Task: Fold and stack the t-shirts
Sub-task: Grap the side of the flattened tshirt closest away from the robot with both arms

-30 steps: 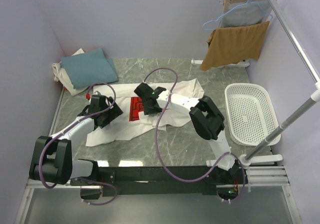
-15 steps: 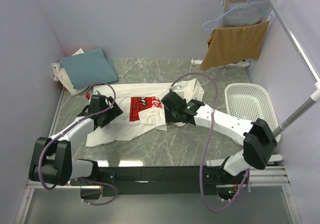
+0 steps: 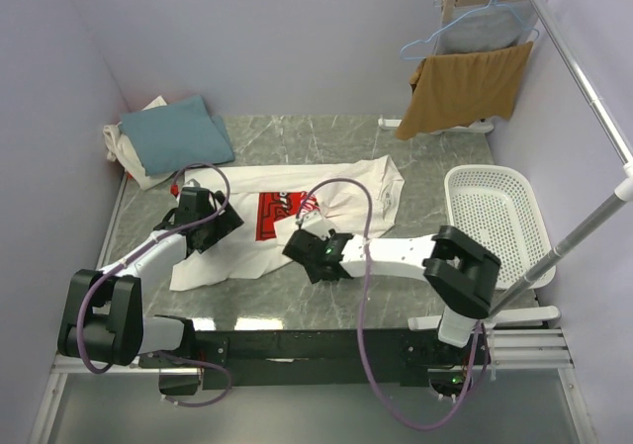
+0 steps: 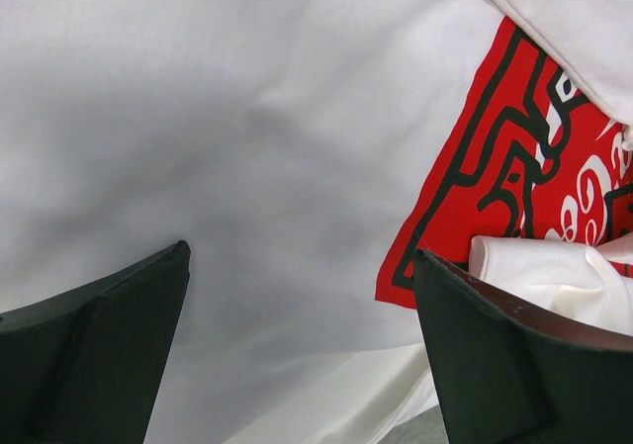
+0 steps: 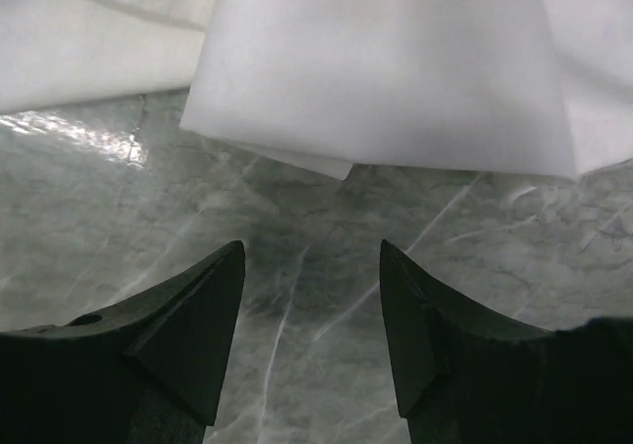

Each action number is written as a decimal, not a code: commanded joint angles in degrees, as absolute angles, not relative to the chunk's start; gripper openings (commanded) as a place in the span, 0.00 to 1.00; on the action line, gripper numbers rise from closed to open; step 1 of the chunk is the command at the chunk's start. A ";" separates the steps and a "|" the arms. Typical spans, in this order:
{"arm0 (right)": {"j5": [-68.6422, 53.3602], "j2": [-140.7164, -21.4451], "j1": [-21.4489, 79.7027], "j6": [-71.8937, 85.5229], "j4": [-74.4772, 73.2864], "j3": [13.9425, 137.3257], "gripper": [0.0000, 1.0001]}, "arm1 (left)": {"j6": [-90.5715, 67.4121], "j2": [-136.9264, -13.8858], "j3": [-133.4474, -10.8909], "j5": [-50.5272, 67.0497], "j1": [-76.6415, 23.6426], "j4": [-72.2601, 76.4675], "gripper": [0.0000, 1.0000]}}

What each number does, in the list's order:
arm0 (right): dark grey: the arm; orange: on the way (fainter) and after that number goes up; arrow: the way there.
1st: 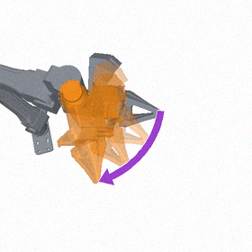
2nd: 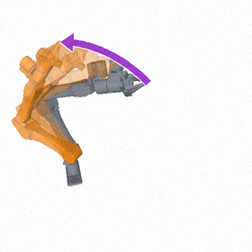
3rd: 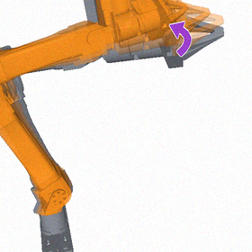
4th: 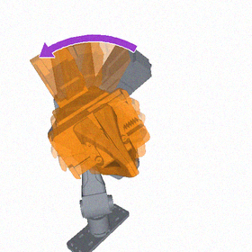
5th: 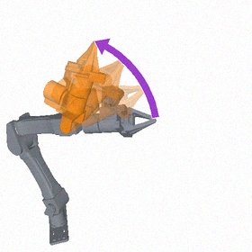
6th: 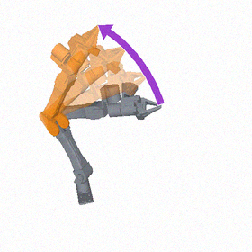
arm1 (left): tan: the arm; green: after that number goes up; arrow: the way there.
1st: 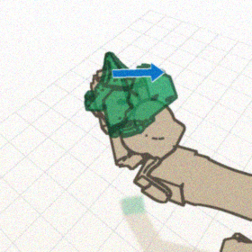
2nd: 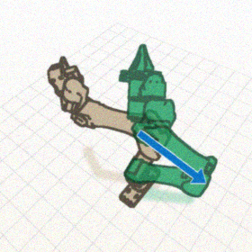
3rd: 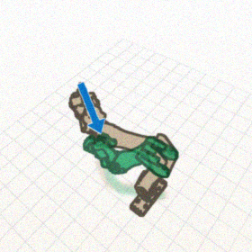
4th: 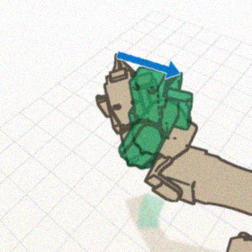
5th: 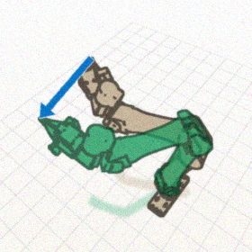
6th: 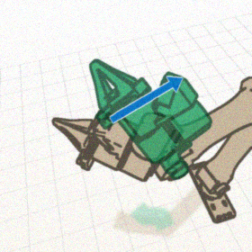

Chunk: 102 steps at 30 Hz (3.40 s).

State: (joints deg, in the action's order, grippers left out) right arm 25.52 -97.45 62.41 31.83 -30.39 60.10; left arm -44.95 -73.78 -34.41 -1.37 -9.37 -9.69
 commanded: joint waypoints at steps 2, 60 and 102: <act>38.66 -103.53 66.36 27.96 -26.37 62.49 0.65 | -44.03 -72.86 -34.89 -1.67 -9.58 -7.74 0.99; 5.31 -50.74 62.49 53.95 -48.60 41.95 0.00 | -41.92 -60.30 -35.51 1.41 -10.46 -18.53 1.00; -2.55 -95.63 16.08 37.09 -16.97 64.07 0.50 | -42.71 -91.14 -56.95 -4.84 -10.37 -6.06 0.99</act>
